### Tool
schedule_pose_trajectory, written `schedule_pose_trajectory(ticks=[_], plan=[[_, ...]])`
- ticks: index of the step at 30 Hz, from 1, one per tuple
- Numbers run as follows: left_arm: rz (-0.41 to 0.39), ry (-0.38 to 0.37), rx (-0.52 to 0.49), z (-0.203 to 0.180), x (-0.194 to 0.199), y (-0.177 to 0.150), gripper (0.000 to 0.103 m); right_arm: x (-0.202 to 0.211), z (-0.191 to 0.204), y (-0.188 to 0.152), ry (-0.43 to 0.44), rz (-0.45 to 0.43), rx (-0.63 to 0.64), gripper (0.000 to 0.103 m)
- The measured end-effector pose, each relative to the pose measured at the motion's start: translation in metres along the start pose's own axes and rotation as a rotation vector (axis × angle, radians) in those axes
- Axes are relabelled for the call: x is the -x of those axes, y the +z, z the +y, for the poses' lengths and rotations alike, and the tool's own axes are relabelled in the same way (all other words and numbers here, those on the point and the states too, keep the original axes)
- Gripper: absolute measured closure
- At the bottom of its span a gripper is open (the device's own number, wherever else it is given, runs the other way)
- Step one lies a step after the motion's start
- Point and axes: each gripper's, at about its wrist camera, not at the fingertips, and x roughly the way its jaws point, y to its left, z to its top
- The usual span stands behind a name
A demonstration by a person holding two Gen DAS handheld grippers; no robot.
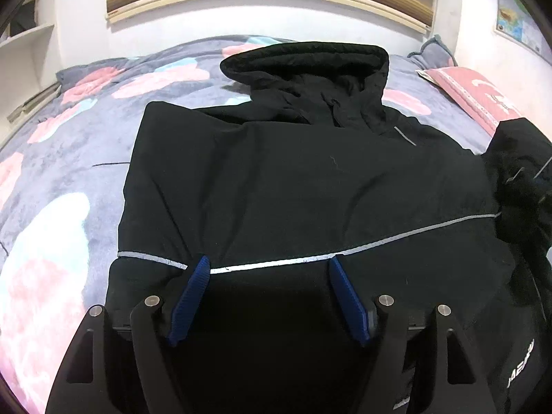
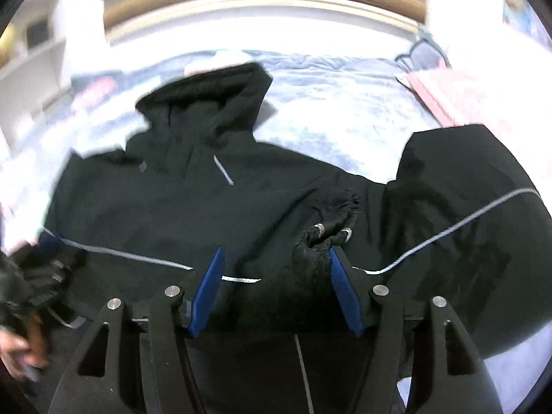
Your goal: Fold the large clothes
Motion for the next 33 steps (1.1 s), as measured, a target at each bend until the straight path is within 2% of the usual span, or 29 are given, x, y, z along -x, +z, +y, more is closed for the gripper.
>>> schedule_pose_trajectory(ticks=[3, 4, 5, 7, 10, 13, 18, 21, 25, 28, 30, 33], plan=[[-0.014, -0.018, 0.014, 0.002, 0.001, -0.002, 0.029, -0.035, -0.003, -0.018, -0.083, 0.065, -0.020, 0.031], [-0.022, -0.024, 0.015, 0.003, 0.001, -0.003, 0.028, -0.048, -0.010, -0.028, -0.069, 0.094, -0.051, 0.031], [-0.029, -0.030, 0.015, 0.003, 0.001, -0.004, 0.026, -0.052, -0.020, -0.032, -0.015, 0.093, -0.107, 0.032], [-0.036, -0.040, 0.015, 0.003, -0.001, -0.004, 0.025, -0.055, -0.031, -0.028, 0.021, 0.102, -0.167, 0.032], [-0.040, -0.050, 0.021, 0.003, -0.003, -0.003, 0.024, -0.052, -0.029, -0.028, -0.002, 0.107, -0.145, 0.032], [-0.040, -0.053, 0.027, 0.004, -0.003, -0.004, 0.024, -0.034, -0.020, -0.026, -0.049, 0.092, -0.091, 0.031], [-0.039, -0.042, 0.020, 0.001, -0.004, -0.003, 0.024, 0.037, -0.039, -0.024, -0.032, -0.018, -0.065, 0.030], [-0.037, -0.038, 0.018, 0.000, -0.004, -0.003, 0.024, 0.083, -0.078, -0.026, -0.029, -0.069, -0.099, 0.030], [-0.029, -0.025, 0.008, -0.002, -0.006, -0.002, 0.023, 0.114, -0.140, -0.035, -0.010, -0.075, -0.201, 0.030], [-0.027, -0.014, -0.001, -0.003, -0.006, -0.002, 0.023, 0.120, -0.193, -0.049, -0.045, -0.056, -0.320, 0.028], [-0.025, -0.015, 0.000, -0.003, -0.007, -0.001, 0.023, 0.121, -0.228, -0.056, -0.029, -0.056, -0.400, 0.028], [-0.025, -0.012, -0.003, -0.004, -0.007, -0.001, 0.022, 0.112, -0.290, -0.057, -0.097, -0.046, -0.520, 0.025]])
